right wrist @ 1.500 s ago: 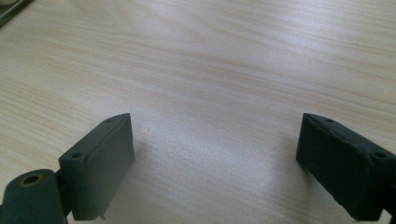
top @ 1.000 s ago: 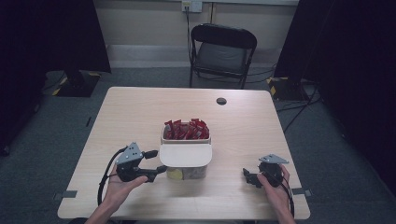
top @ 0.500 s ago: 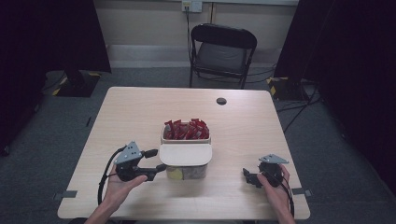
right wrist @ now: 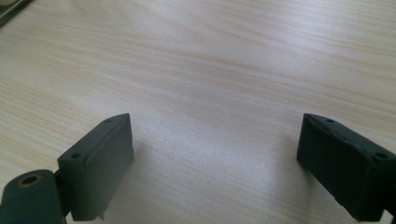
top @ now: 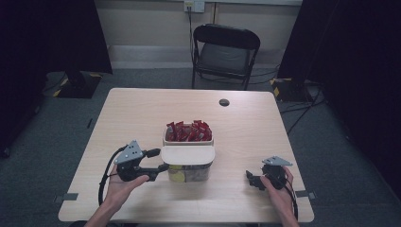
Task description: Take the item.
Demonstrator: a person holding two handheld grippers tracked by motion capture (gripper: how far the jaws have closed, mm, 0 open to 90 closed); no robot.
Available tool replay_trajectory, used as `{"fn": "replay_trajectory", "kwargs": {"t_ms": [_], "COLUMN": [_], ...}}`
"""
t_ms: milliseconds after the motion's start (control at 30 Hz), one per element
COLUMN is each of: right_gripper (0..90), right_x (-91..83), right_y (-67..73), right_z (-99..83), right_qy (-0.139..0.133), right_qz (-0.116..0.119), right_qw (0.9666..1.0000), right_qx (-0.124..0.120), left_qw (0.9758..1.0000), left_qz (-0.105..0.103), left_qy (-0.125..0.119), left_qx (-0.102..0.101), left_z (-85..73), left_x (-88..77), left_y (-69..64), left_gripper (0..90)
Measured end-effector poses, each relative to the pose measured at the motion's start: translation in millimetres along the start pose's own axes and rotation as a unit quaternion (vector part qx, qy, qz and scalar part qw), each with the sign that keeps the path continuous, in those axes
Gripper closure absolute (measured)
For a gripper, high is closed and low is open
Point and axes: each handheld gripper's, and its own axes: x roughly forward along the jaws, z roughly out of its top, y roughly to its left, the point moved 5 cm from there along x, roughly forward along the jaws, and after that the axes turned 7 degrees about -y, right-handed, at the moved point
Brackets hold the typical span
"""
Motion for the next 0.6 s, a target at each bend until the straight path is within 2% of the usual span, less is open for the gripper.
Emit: {"fn": "replay_trajectory", "kwargs": {"t_ms": [233,467,600], "right_gripper": [10.1,10.1,10.1], "right_x": [0.0,0.0,0.0], "right_y": [0.0,0.0,0.0], "right_z": [0.0,0.0,0.0], "right_qy": [0.000,0.000,0.000], "right_qz": [0.000,0.000,0.000], "right_qw": [1.0000,1.0000,1.0000], "right_qx": [0.000,0.000,0.000], "left_qw": [1.0000,0.9999,0.9999], "left_qz": [-0.007,-0.009,-0.014], "left_qy": [0.000,0.001,0.001], "left_qx": [0.001,0.011,0.006], "left_z": [1.5,6.8,8.8], "left_x": [0.0,2.1,2.8], "left_y": [-0.1,-0.5,0.2], "left_gripper": [34.6,33.7,33.3]}}
